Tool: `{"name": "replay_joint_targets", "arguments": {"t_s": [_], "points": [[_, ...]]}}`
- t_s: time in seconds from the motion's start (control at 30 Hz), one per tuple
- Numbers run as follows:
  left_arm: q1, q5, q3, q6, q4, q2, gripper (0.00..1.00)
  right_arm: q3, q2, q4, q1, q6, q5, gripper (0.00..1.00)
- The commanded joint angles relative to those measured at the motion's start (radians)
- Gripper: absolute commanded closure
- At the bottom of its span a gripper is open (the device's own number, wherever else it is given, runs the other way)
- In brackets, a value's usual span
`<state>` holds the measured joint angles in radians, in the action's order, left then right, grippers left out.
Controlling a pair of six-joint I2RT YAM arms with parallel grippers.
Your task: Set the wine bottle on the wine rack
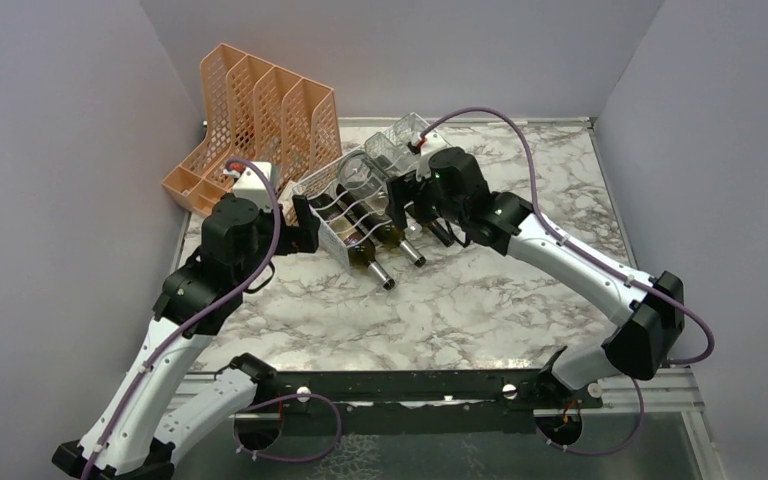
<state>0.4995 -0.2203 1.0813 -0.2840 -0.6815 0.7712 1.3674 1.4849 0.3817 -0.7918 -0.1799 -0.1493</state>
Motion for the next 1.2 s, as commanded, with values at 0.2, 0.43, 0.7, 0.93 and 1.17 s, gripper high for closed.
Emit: {"name": "replay_joint_targets", "arguments": {"t_s": [0.2, 0.43, 0.7, 0.93, 1.17], "points": [[0.002, -0.005, 0.095, 0.053, 0.018, -0.056, 0.01, -0.206, -0.21, 0.013, 0.004, -0.004, 0.003, 0.16], [0.003, -0.048, 0.159, 0.097, 0.018, -0.111, 0.01, -0.332, -0.486, 0.118, 0.003, -0.087, -0.184, 0.11], [0.002, -0.128, 0.237, 0.142, 0.017, -0.177, 0.01, -0.277, -0.718, 0.326, 0.003, -0.122, -0.411, 0.11], [0.002, -0.152, 0.267, 0.164, 0.006, -0.218, 0.01, -0.105, -0.795, 0.479, 0.003, -0.145, -0.529, 0.11], [0.002, -0.16, 0.3, 0.157, -0.015, -0.235, 0.01, -0.039, -0.867, 0.466, 0.004, -0.112, -0.536, 0.1]]}}
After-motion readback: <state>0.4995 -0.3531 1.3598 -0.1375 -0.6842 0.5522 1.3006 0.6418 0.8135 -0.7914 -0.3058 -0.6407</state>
